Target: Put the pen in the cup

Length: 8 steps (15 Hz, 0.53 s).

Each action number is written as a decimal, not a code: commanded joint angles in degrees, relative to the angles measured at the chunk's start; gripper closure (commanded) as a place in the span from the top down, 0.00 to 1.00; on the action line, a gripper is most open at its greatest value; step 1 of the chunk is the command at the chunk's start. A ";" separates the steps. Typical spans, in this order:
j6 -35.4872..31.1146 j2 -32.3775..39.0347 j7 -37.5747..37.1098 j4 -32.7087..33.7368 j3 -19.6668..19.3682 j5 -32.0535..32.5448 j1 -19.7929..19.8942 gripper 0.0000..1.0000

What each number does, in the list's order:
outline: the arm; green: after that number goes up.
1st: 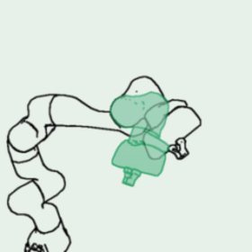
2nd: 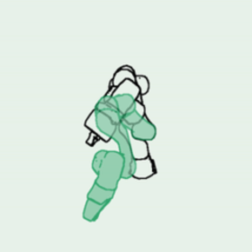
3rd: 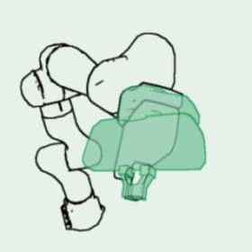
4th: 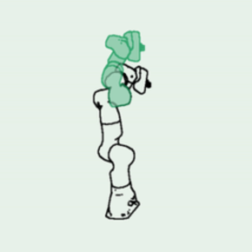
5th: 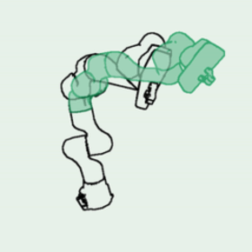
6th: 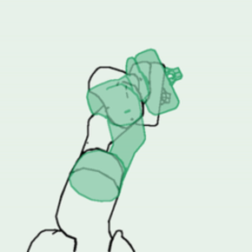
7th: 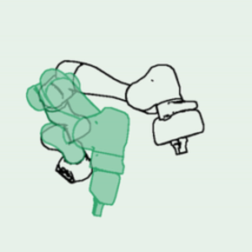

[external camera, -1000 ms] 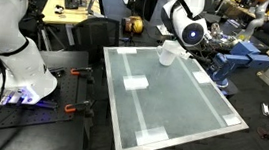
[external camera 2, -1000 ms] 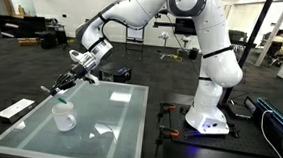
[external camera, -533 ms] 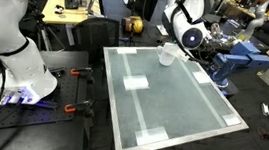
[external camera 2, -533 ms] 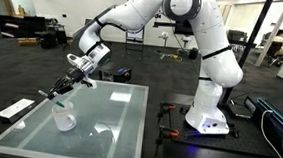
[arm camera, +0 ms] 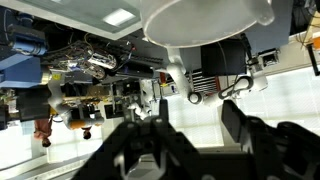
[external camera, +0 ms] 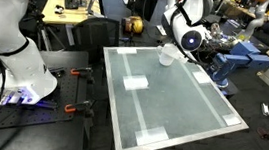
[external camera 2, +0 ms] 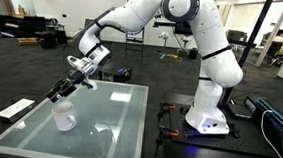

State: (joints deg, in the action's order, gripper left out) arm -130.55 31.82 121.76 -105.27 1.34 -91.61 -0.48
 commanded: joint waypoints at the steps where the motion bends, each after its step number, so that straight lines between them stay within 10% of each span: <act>1: -1.73 -1.27 2.29 -0.72 -0.41 -1.81 -0.70 0.92; 8: -1.95 -7.13 7.70 -5.87 -0.51 -2.38 -0.62 1.00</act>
State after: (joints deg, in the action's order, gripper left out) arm -130.67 29.83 125.78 -106.45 1.30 -91.99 -0.48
